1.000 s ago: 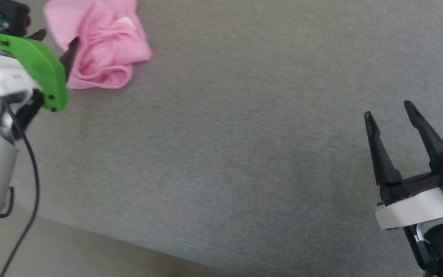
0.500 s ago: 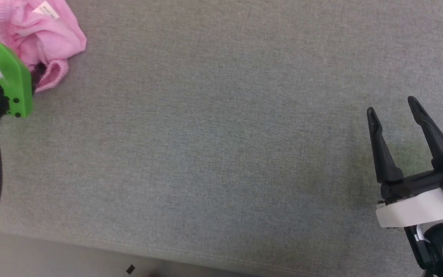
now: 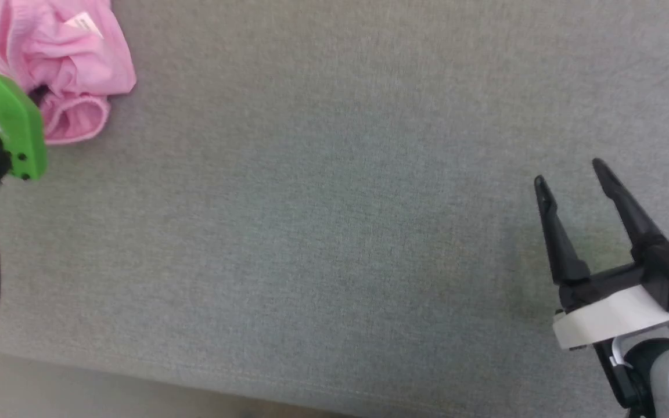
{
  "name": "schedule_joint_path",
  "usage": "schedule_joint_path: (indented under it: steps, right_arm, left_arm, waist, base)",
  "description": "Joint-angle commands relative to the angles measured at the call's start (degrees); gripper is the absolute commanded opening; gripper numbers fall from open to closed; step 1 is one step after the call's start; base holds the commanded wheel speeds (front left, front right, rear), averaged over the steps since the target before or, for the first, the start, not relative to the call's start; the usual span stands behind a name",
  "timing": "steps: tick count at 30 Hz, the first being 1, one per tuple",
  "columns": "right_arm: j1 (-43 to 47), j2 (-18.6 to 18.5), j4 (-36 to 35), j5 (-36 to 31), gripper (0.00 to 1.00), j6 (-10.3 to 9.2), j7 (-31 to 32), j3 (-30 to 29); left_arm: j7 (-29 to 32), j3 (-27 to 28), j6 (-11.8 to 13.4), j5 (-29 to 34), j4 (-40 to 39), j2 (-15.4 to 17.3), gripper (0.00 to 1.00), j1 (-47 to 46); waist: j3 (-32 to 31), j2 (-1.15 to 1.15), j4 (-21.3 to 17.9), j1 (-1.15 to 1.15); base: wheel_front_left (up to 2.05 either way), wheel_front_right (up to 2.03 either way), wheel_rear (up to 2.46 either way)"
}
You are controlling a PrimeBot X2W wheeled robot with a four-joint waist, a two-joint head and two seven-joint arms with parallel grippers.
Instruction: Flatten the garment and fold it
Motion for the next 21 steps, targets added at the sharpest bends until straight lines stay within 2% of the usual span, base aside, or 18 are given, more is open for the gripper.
schedule_joint_path:
  steps: [1,5,10,16,21]
  right_arm:
    - [-0.1,0.1,0.7,0.7,1.0,-0.09,-0.4,0.2]
    - [0.1,0.4,3.0,1.7,1.0,-0.09,-0.8,0.7]
    - [0.2,1.0,5.6,2.9,1.0,-0.09,-1.4,0.9]
    - [-0.1,1.8,7.6,3.6,1.0,-0.09,-2.1,1.1]
    - [-0.5,2.5,8.9,3.8,1.0,-0.09,-3.0,1.3]
  left_arm:
    - [-2.3,0.3,-0.1,-0.5,0.3,0.8,0.0,-1.6]
    - [-8.2,1.3,-0.1,0.3,0.6,1.5,0.0,-3.0]
    - [-13.3,0.7,-0.1,2.6,-3.5,2.8,0.0,-5.4]
    - [-14.6,-1.8,-0.1,4.8,-12.5,2.2,0.0,-7.0]
    - [-12.4,-4.9,0.0,5.4,-20.2,-0.6,0.0,-5.8]
  waist:
    - [-4.3,0.0,0.1,-0.01]
    - [-9.2,0.0,-0.1,-0.01]
    - [-14.4,0.0,-0.7,-0.01]
    - [-17.8,0.0,-2.5,-0.01]
    - [-19.3,0.0,-5.6,-0.01]
  base:
    - [0.0,0.0,0.0]
    - [0.0,0.0,0.0]
    - [0.0,0.0,0.0]
    - [0.0,0.0,0.0]
    - [0.0,0.0,0.0]
